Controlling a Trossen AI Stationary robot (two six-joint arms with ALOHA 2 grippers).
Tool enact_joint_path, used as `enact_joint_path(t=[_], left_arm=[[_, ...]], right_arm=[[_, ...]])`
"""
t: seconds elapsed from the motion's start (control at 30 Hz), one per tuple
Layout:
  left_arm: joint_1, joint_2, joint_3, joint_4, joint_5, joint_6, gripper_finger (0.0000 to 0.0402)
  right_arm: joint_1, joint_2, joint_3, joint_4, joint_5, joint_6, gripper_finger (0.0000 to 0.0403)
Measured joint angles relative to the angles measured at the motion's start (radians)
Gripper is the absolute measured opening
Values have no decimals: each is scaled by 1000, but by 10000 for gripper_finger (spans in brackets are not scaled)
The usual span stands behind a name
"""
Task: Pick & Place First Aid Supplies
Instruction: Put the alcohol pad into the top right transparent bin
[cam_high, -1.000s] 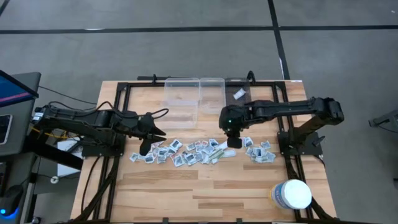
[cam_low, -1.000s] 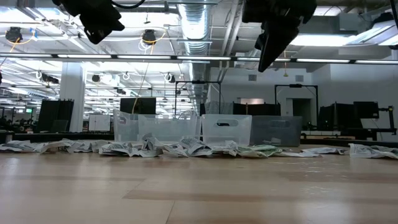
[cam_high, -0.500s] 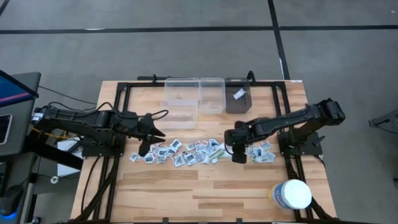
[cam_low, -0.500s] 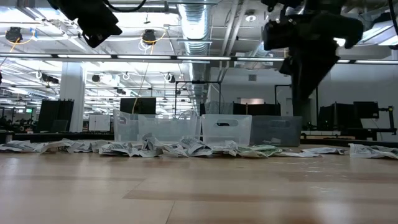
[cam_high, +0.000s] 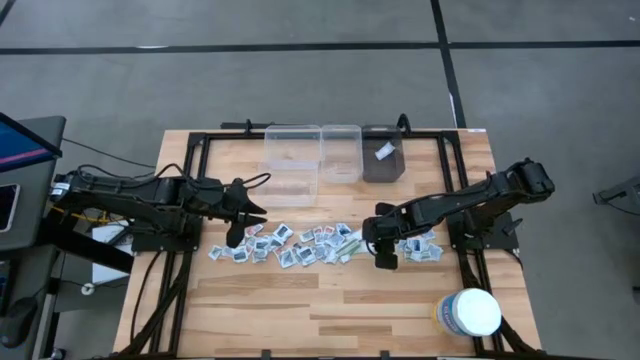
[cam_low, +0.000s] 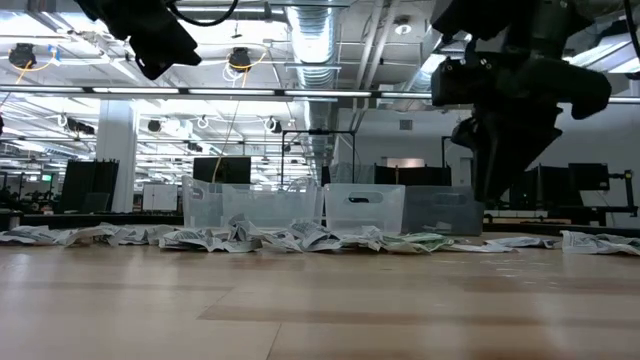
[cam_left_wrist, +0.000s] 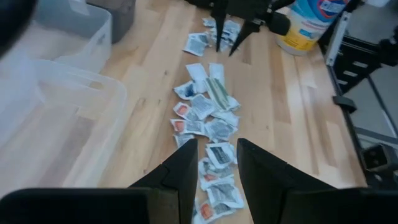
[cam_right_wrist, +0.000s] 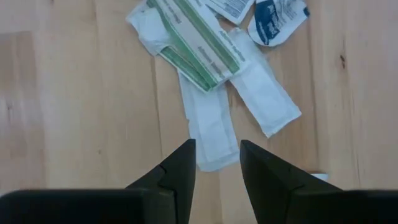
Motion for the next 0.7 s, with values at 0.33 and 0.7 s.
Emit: enact_joint_path(t=[0.33, 0.7], left_arm=[[0, 0, -3, 14, -43, 4, 112], [0, 0, -3, 14, -44, 5, 112]], right_arm=[[0, 0, -50, 49, 0, -2, 120], [-4, 0, -53, -28, 78, -47, 120]])
